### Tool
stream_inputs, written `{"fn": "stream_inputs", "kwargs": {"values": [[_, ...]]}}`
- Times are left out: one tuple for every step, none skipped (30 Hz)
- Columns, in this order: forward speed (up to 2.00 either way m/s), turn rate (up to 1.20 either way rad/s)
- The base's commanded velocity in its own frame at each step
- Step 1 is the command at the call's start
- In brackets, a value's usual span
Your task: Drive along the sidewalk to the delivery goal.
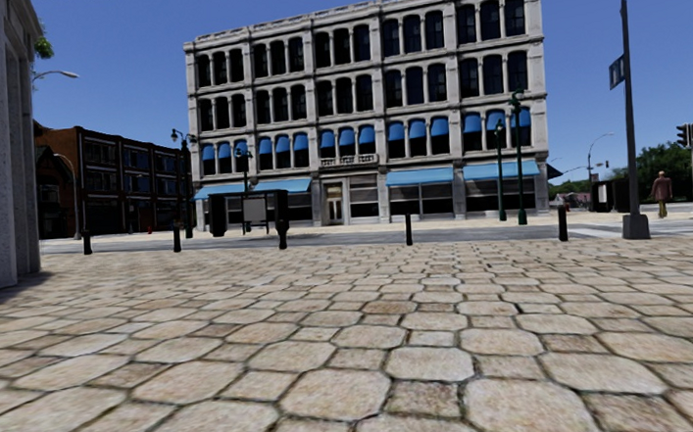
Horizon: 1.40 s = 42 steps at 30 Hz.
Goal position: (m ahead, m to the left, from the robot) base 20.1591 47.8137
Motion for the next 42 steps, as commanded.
{"fn": "stream_inputs", "kwargs": {"values": [[2.00,0.27],[2.00,0.27],[2.00,0.27],[2.00,0.27],[2.00,0.27],[2.00,0.27],[2.00,0.27],[2.00,0.27],[2.00,0.27],[2.00,0.27],[2.00,0.27],[2.00,0.27],[2.00,0.27],[2.00,0.27],[2.00,0.27],[2.00,0.27],[1.99,0.27],[1.97,0.27],[1.97,0.27],[1.93,0.27],[1.87,0.27],[1.78,0.27],[1.71,0.27],[1.69,0.27],[1.69,0.27],[1.69,0.27],[1.69,0.27],[1.69,0.27],[1.69,0.27],[1.69,0.27],[1.69,0.27],[1.69,0.27],[1.69,0.27],[1.69,0.27],[1.69,0.27],[1.69,0.27],[1.69,0.27],[1.69,0.28],[1.69,0.28],[1.69,0.28],[1.69,0.28],[1.69,0.29]]}}
